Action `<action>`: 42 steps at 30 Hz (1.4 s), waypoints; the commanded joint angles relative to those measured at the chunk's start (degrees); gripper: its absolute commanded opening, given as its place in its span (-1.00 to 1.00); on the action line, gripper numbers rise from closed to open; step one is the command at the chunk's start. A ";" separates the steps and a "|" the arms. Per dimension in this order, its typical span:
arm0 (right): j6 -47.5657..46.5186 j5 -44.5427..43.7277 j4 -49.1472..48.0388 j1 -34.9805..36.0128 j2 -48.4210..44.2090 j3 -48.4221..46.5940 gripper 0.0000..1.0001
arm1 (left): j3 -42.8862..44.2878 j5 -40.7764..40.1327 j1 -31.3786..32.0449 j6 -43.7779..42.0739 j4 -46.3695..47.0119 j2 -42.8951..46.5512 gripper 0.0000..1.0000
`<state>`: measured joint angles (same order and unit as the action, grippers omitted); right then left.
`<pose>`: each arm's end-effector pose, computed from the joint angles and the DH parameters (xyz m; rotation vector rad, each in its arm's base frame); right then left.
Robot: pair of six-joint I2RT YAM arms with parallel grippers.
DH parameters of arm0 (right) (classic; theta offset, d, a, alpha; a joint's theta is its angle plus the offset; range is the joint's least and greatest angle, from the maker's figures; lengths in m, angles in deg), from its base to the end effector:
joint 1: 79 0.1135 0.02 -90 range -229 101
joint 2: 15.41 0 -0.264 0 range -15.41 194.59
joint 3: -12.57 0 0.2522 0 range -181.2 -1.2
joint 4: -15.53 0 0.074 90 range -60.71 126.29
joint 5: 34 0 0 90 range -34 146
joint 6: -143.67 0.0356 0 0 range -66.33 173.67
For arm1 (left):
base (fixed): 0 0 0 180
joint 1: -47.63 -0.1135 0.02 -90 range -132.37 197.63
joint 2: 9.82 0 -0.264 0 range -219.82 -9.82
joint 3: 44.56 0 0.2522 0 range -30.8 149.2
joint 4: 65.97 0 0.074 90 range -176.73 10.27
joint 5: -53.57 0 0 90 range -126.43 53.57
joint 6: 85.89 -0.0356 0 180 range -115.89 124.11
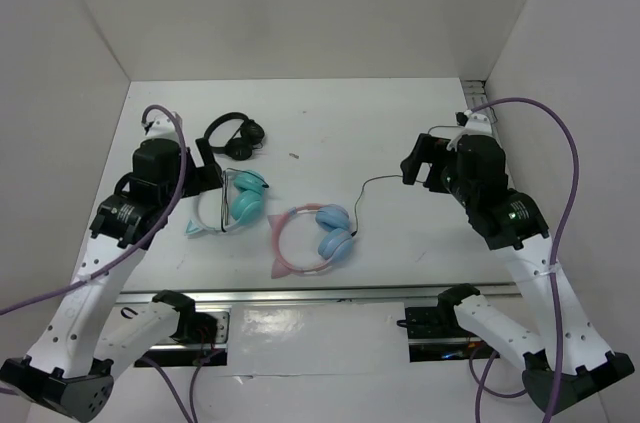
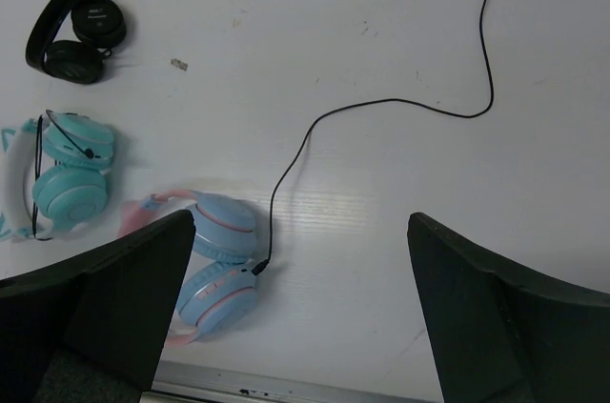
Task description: Wrap the headphones
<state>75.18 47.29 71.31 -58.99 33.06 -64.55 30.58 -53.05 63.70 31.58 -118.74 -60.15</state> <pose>0.1554 0.0509 0.3823 0.1222 2.0478 0.2981 0.1718 -0.0389 0.3718 -0.3797 2.0057 -0.1777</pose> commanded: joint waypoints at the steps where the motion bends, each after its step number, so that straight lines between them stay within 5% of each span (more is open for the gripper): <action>1: -0.60 -0.69 -0.54 0.47 0.05 -2.04 1.00 | -0.39 -0.43 0.18 2.07 1.82 1.63 1.00; 6: -0.60 -0.18 -1.06 1.00 0.05 -1.42 1.00 | -0.39 6.93 0.18 -0.30 2.35 1.63 1.00; 10: -1.22 5.80 -3.69 1.52 0.74 1.47 1.00 | -3.37 22.64 0.18 0.39 6.48 1.11 1.00; 16: -0.60 8.70 -8.17 2.05 2.33 4.37 1.00 | -9.26 25.84 4.40 5.40 8.85 -2.23 1.00; 20: 0.72 10.20 -12.48 2.58 5.22 7.01 1.00 | -10.14 17.53 12.99 9.53 10.44 -5.12 0.85; 25: 1.25 9.95 -14.60 5.39 8.65 7.01 1.00 | -9.52 5.13 27.06 18.13 10.53 -13.65 0.99; 39: 1.25 7.48 -14.07 8.20 6.29 7.01 1.00 | -17.08 -7.20 30.07 27.91 16.15 -34.30 0.99; 42: 1.25 6.86 -14.07 8.73 5.76 7.01 1.00 | -17.09 -7.72 31.39 30.89 16.68 -37.64 0.73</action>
<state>76.56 55.34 59.94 -50.95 40.19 -57.75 13.69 -58.67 93.95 57.74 -104.12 -95.43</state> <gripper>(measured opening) 0.999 0.897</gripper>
